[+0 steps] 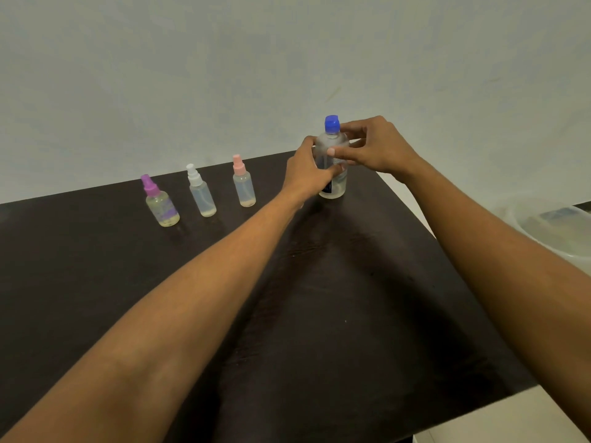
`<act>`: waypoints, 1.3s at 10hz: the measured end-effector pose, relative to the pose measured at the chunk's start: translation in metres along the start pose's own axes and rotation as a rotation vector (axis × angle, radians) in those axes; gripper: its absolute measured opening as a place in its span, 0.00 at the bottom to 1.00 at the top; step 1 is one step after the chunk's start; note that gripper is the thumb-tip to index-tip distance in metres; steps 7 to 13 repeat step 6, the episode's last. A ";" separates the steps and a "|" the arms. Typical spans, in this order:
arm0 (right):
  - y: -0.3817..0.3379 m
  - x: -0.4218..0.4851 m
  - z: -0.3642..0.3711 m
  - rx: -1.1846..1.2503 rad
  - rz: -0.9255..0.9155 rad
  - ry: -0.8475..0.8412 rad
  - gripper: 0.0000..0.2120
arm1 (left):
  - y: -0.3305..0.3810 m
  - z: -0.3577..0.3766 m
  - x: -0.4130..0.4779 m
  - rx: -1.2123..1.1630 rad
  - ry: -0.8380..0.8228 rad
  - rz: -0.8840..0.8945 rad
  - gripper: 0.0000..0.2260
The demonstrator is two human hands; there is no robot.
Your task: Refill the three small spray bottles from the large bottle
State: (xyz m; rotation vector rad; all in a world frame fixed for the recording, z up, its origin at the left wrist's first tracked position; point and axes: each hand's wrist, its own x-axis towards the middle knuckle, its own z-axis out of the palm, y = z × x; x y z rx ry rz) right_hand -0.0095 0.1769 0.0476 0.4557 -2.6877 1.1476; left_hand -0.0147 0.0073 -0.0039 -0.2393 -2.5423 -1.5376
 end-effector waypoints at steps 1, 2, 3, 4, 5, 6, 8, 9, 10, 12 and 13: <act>0.002 0.002 0.003 -0.005 0.005 0.002 0.30 | -0.002 0.001 0.002 -0.001 0.002 -0.010 0.30; 0.002 0.003 0.006 0.009 0.013 0.006 0.32 | -0.005 0.001 0.002 0.003 0.005 -0.016 0.30; 0.003 0.002 0.005 0.026 0.027 0.012 0.31 | -0.005 0.001 0.001 0.016 0.002 -0.024 0.31; 0.005 0.000 0.008 0.035 0.039 0.019 0.32 | -0.003 0.002 -0.002 0.016 -0.012 -0.042 0.35; 0.005 -0.002 0.007 0.028 0.043 0.015 0.34 | 0.000 0.000 -0.004 -0.004 -0.021 -0.037 0.40; 0.005 -0.006 0.005 0.047 0.078 0.057 0.37 | 0.007 -0.008 -0.015 0.025 -0.013 -0.031 0.44; 0.005 -0.006 0.005 0.047 0.078 0.057 0.37 | 0.007 -0.008 -0.015 0.025 -0.013 -0.031 0.44; 0.005 -0.006 0.005 0.047 0.078 0.057 0.37 | 0.007 -0.008 -0.015 0.025 -0.013 -0.031 0.44; 0.005 -0.006 0.005 0.047 0.078 0.057 0.37 | 0.007 -0.008 -0.015 0.025 -0.013 -0.031 0.44; 0.005 -0.006 0.005 0.047 0.078 0.057 0.37 | 0.007 -0.008 -0.015 0.025 -0.013 -0.031 0.44; 0.005 -0.006 0.005 0.047 0.078 0.057 0.37 | 0.007 -0.008 -0.015 0.025 -0.013 -0.031 0.44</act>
